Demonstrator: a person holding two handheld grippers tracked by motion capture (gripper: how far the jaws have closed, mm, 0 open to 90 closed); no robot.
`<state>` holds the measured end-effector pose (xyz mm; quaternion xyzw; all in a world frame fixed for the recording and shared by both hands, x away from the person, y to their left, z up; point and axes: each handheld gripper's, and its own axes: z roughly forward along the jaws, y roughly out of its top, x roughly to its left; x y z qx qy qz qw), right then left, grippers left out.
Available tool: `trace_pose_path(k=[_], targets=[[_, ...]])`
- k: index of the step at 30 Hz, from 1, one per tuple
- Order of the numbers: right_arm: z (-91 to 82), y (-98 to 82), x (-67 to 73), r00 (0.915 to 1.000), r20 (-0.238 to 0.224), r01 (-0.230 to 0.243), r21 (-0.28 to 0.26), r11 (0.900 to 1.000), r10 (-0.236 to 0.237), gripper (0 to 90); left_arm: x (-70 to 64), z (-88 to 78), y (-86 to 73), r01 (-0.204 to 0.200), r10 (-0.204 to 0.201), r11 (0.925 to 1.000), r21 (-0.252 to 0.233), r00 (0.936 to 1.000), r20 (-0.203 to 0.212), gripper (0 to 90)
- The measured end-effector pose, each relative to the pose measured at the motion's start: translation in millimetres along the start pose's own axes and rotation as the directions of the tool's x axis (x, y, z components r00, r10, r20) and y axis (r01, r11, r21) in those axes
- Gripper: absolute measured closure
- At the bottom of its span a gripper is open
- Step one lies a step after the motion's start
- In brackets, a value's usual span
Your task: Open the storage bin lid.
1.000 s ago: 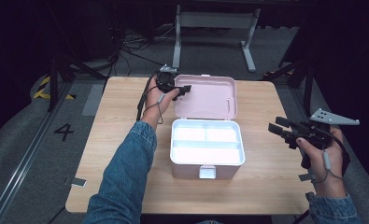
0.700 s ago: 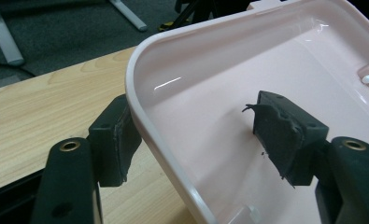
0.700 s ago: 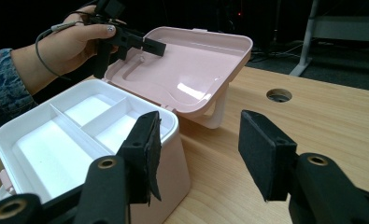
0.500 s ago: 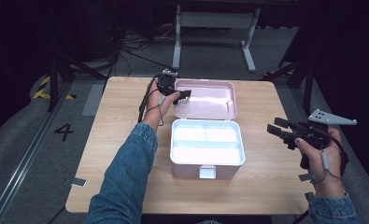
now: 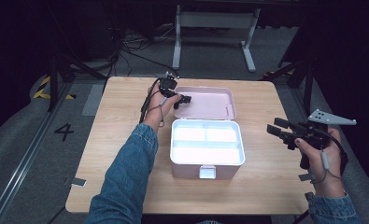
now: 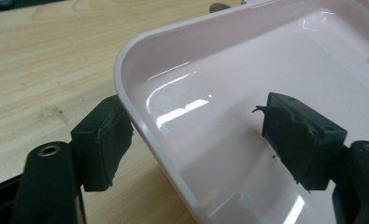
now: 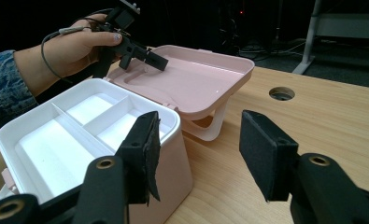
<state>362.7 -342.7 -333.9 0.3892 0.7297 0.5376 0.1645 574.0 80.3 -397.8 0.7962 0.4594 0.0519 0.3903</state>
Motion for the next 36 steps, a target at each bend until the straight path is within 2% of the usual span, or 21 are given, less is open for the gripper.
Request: trace_pose_path(k=[3,5,6,8,9,11,13,17,18,21,22,23,26,27,30,32,33,34,35,36], targets=[[-0.2,-0.1,-0.3,1.0,0.001,-0.001,0.0,1.0,0.001,48.5,0.7,-0.8,-0.9,-0.002,0.002,1.0,-0.002,1.0,-0.001,25.0],[0.4,-0.4,-0.7,1.0,0.002,0.001,-0.001,1.0,-0.001,48.3,0.1,-3.0,-0.4,-0.029,0.029,0.9996,0.003,0.9992,-0.026,24.8],[0.6,-0.5,-0.5,1.0,0.001,-0.002,0.004,1.0,0.002,48.3,0.1,-3.0,-0.4,-0.029,0.029,0.9996,0.003,0.9992,-0.026,24.5],[1.0,-0.6,-0.7,1.0,0.0,0.0,0.007,1.0,0.0,48.3,-1.1,-7.7,1.1,-0.055,0.054,0.9984,-0.011,0.997,-0.056,24.6],[1.1,-0.6,-0.8,1.0,0.002,-0.003,0.008,1.0,0.003,48.3,-2.2,-9.3,1.2,-0.051,0.049,0.9984,-0.025,0.9967,-0.064,24.1],[1.3,-0.7,-1.0,1.0,0.003,-0.003,0.009,1.0,0.003,48.2,-2.8,-12.1,1.8,-0.059,0.058,0.9979,-0.026,0.9962,-0.065,23.9],[2.2,-0.8,-1.7,1.0,0.002,-0.004,0.008,1.0,0.004,48.1,-6.1,-17.2,1.9,-0.07,0.067,0.9964,-0.049,0.9958,-0.062,24.0],[4.3,-0.3,-2.5,1.0,-0.003,-0.007,0.012,1.0,0.007,47.9,-17.4,-33.7,0.7,-0.106,0.103,0.9912,-0.08,0.9939,-0.04,24.3],[5.1,-0.3,-2.6,1.0,-0.001,-0.008,0.017,1.0,0.008,47.9,-20.8,-40.5,0.5,-0.125,0.122,0.9879,-0.092,0.992,-0.031,24.4],[8.0,-0.1,-2.7,0.9999,-0.007,-0.007,0.019,1.0,0.007,47.7,-30.7,-57.3,-1.3,-0.146,0.146,0.9809,-0.128,0.9892,-0.013,24.4],[9.5,0.4,-2.6,0.9999,-0.01,-0.008,0.023,1.0,0.008,47.6,-38.0,-70.5,-3.5,-0.174,0.176,0.9737,-0.147,0.9843,0.004,24.3],[10.5,0.6,-2.7,0.9999,-0.011,-0.007,0.026,1.0,0.008,47.5,-38.0,-70.5,-3.5,-0.174,0.176,0.9737,-0.147,0.9843,0.004,24.3],[12.7,1.6,-3.4,0.9999,-0.012,-0.004,0.031,1.0,0.005,47.1,-49.5,-92.4,-10.3,-0.219,0.225,0.9615,-0.166,0.9742,0.019,23.9],[13.9,2.1,-3.8,1.0,-0.01,-0.001,0.035,0.999,0.001,47.0,-52.4,-97.4,-12.8,-0.224,0.23,0.9596,-0.17,0.9731,0.016,23.8],[17.7,3.6,-5.1,0.9999,-0.007,0.008,0.047,0.999,-0.008,46.9,-61.8,-118.8,-24.6,-0.262,0.266,0.949,-0.175,0.964,0.0,23.7],[22.6,5.5,-6.4,0.9998,-0.017,0.015,0.058,0.998,-0.014,46.6,-65.1,-130.1,-31.4,-0.273,0.277,0.9452,-0.179,0.961,-0.007,23.7],[24.7,5.8,-7.5,0.9997,-0.018,0.017,0.063,0.998,-0.016,46.5,-67.9,-142.7,-39.6,-0.282,0.284,0.9413,-0.185,0.9586,-0.016,23.8],[26.9,5.8,-8.7,0.9996,-0.019,0.023,0.068,0.997,-0.021,46.5,-67.9,-142.7,-39.6,-0.282,0.284,0.9413,-0.185,0.9586,-0.016,23.8],[28.4,5.8,-9.2,0.9996,-0.022,0.021,0.074,0.997,-0.019,46.5,-70.1,-153.8,-47.2,-0.297,0.296,0.9351,-0.194,0.9545,-0.031,23.8],[30.5,5.7,-10.2,0.9995,-0.027,0.02,0.081,0.997,-0.018,46.5,-70.9,-158.3,-50.5,-0.301,0.3,0.9337,-0.194,0.9533,-0.037,24.0]])
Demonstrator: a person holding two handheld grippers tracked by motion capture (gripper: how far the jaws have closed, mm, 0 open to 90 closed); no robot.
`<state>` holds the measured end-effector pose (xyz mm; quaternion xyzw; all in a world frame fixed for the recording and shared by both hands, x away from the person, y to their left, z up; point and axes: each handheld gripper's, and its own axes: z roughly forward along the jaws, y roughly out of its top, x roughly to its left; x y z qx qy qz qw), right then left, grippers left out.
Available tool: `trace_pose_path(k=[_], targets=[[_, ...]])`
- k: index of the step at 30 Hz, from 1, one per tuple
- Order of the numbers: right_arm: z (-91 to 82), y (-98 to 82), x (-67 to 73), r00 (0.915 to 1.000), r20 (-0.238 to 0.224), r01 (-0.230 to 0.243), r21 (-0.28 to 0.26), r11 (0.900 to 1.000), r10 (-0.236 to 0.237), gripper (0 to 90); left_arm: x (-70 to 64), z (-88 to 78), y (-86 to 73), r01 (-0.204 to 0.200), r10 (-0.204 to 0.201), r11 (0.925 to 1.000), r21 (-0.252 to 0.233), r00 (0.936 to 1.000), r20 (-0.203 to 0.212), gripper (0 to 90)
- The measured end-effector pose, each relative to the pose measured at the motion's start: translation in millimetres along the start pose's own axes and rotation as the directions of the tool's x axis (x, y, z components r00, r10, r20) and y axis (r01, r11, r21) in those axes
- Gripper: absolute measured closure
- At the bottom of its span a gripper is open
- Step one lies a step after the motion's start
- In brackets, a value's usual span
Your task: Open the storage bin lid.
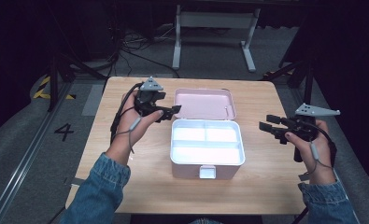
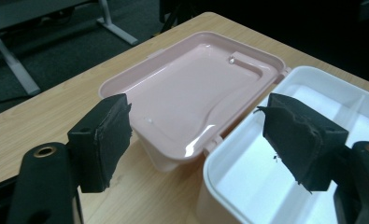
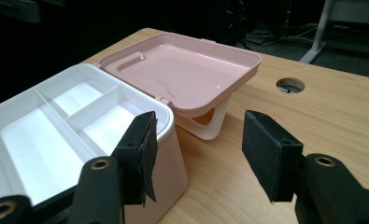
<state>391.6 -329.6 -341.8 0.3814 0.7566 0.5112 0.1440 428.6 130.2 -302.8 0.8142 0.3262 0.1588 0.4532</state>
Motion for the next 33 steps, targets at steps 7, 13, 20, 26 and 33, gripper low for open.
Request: trace_pose_path(k=[7,13,20,26,33], targets=[[9.3,0.1,-6.9,0.9998,-0.02,0.008,0.032,0.999,-0.007,46.5,-6.0,-36.6,-26.4,0.002,-0.001,0.9997,0.025,0.9996,-0.029,24.1],[9.5,-0.4,-12.8,0.9999,-0.005,0.009,0.048,0.999,-0.009,46.0,3.0,-62.8,-54.9,-0.004,0.007,0.9993,0.037,0.9971,-0.076,24.4],[6.6,-6.1,-17.3,0.9996,0.026,0.008,0.078,0.997,-0.01,45.2,12.1,-80.3,-82.9,0.029,-0.021,0.997,0.072,0.9925,-0.12,24.6],[5.8,-10.0,-19.5,0.9993,0.036,-0.008,0.105,0.994,0.005,44.7,15.8,-83.6,-105.7,0.062,-0.047,0.9899,0.127,0.9913,-0.123,24.3],[6.4,-16.3,-21.7,0.9991,0.043,-0.006,0.149,0.989,-0.001,42.9,30.9,-86.1,-125.1,0.098,-0.056,0.9755,0.197,0.9764,-0.209,25.5]])
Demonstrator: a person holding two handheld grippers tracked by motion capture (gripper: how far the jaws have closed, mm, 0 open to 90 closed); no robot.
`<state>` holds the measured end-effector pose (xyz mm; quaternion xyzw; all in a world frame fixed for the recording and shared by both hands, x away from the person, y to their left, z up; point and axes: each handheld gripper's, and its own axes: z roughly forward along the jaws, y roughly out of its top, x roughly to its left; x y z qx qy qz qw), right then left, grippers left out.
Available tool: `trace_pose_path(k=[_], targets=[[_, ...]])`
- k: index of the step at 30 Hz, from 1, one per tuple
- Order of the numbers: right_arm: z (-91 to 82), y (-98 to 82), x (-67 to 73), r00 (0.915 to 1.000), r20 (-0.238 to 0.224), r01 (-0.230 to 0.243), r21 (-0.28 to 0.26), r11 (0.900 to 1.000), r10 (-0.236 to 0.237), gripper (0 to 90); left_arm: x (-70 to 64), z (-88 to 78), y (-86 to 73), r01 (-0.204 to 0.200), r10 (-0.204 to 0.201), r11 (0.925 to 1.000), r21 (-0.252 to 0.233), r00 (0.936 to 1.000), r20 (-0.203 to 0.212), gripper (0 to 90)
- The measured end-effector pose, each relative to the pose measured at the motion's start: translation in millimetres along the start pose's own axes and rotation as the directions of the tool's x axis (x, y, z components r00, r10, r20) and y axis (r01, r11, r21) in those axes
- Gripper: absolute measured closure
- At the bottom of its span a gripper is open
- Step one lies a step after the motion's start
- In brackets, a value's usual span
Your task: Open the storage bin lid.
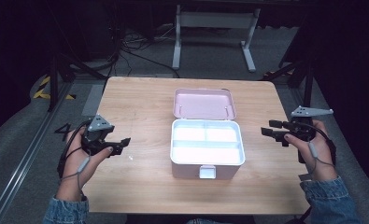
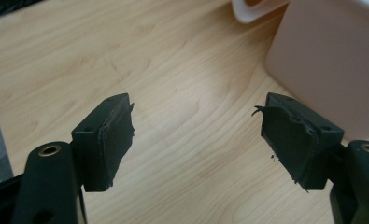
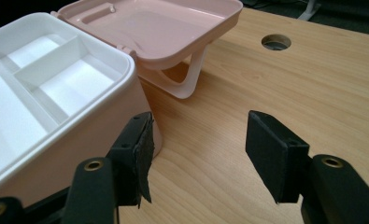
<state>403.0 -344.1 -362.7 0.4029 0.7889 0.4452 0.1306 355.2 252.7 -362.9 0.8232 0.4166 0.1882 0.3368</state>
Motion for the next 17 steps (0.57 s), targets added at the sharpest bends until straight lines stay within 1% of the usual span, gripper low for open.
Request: trace_pose_path(k=[2,3,4,5,7,8,11,13,14,15,17], targets=[[0.9,-2.3,-1.3,1.0,0.004,-0.001,0.01,1.0,0.001,42.0,3.9,4.3,-6.0,0.02,-0.019,0.9993,0.033,0.9996,-0.019,25.5],[0.9,-2.3,-1.3,1.0,0.004,-0.001,0.01,1.0,0.001,42.0,3.9,4.3,-6.0,0.02,-0.019,0.9993,0.033,0.9996,-0.019,25.5],[1.6,-3.4,-2.0,1.0,0.005,0.001,0.017,1.0,-0.001,41.9,6.0,6.5,-8.9,0.032,-0.031,0.9984,0.047,0.9993,-0.023,25.5],[2.0,-4.3,-2.5,1.0,0.009,0.0,0.024,1.0,0.0,41.8,8.6,9.5,-12.9,0.055,-0.053,0.9962,0.068,0.9981,-0.029,25.5],[3.6,-6.6,-3.3,0.9999,0.015,-0.003,0.035,0.999,0.002,41.5,12.2,13.5,-16.9,0.065,-0.063,0.9945,0.082,0.9975,-0.032,25.3],[4.2,-7.3,-3.8,0.9999,0.017,-0.001,0.039,0.999,0.0,41.4,13.0,16.3,-19.5,0.082,-0.08,0.9923,0.093,0.9964,-0.028,25.1],[7.5,-10.0,-5.8,0.9997,0.026,-0.004,0.062,0.998,0.002,41.0,16.2,24.7,-25.8,0.09,-0.086,0.9861,0.14,0.9958,-0.031,25.0],[9.2,-11.1,-6.5,0.9996,0.027,-0.005,0.071,0.997,0.003,40.9,17.1,27.4,-27.2,0.095,-0.092,0.9848,0.146,0.9954,-0.025,25.0],[9.6,-11.5,-6.5,0.9996,0.028,-0.008,0.074,0.997,0.006,40.7,17.3,27.9,-27.1,0.099,-0.098,0.9841,0.147,0.9951,-0.014,25.0],[10.0,-11.7,-6.6,0.9996,0.028,-0.008,0.076,0.997,0.006,40.7,17.0,28.7,-27.1,0.106,-0.106,0.9845,0.14,0.9943,-0.007,25.0],[10.3,-11.8,-6.7,0.9996,0.027,-0.008,0.075,0.997,0.006,40.7,16.5,29.5,-26.7,0.105,-0.106,0.9865,0.126,0.9943,0.008,24.9]])
